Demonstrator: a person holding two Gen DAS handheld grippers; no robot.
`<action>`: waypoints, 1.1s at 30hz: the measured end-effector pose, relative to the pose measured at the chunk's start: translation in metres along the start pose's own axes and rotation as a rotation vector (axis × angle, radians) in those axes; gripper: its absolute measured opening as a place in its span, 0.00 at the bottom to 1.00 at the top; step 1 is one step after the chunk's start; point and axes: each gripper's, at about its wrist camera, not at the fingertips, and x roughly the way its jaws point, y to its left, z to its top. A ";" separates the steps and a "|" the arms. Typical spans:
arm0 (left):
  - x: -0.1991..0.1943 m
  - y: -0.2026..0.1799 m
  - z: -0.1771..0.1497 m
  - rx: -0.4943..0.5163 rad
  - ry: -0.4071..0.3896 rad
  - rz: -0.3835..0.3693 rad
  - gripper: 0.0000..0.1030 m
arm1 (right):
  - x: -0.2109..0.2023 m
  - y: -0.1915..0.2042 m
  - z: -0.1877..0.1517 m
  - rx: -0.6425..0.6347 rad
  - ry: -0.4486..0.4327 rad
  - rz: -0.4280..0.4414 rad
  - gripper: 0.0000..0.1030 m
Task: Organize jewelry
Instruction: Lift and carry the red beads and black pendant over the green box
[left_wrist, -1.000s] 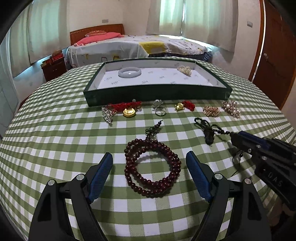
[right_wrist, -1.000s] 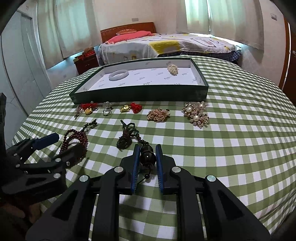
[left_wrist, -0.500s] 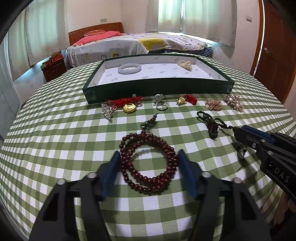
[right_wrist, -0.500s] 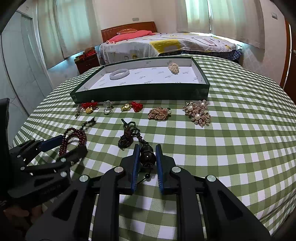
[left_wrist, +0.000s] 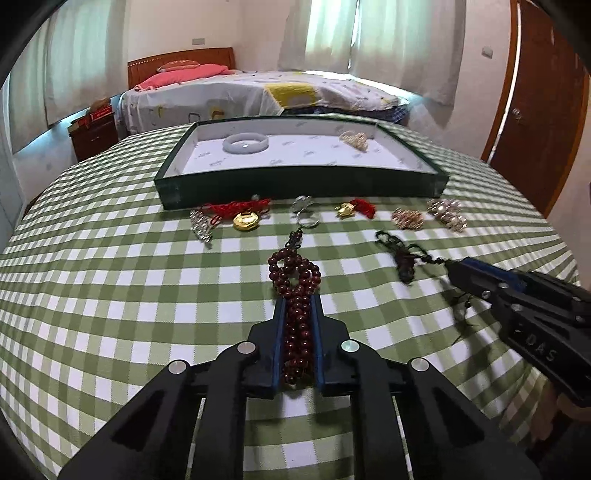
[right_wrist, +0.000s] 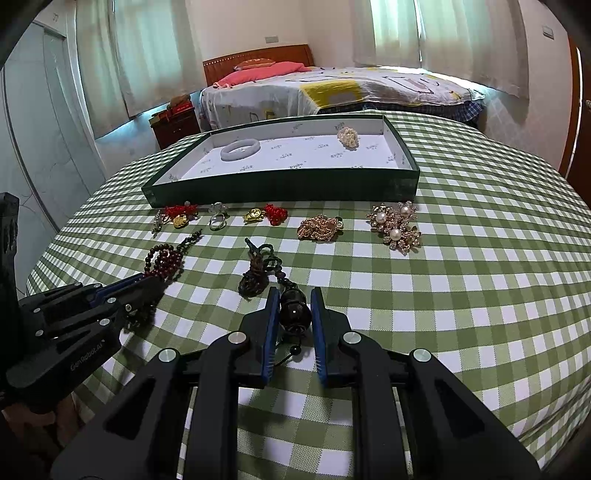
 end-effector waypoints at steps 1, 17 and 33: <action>-0.001 -0.001 0.000 0.003 -0.007 0.001 0.12 | 0.000 0.000 0.000 0.000 -0.002 0.001 0.17; -0.025 0.003 0.024 -0.019 -0.102 0.007 0.11 | -0.024 0.002 0.017 0.001 -0.085 0.023 0.17; -0.040 0.001 0.058 -0.016 -0.170 -0.018 0.11 | -0.048 0.001 0.057 0.006 -0.187 0.042 0.17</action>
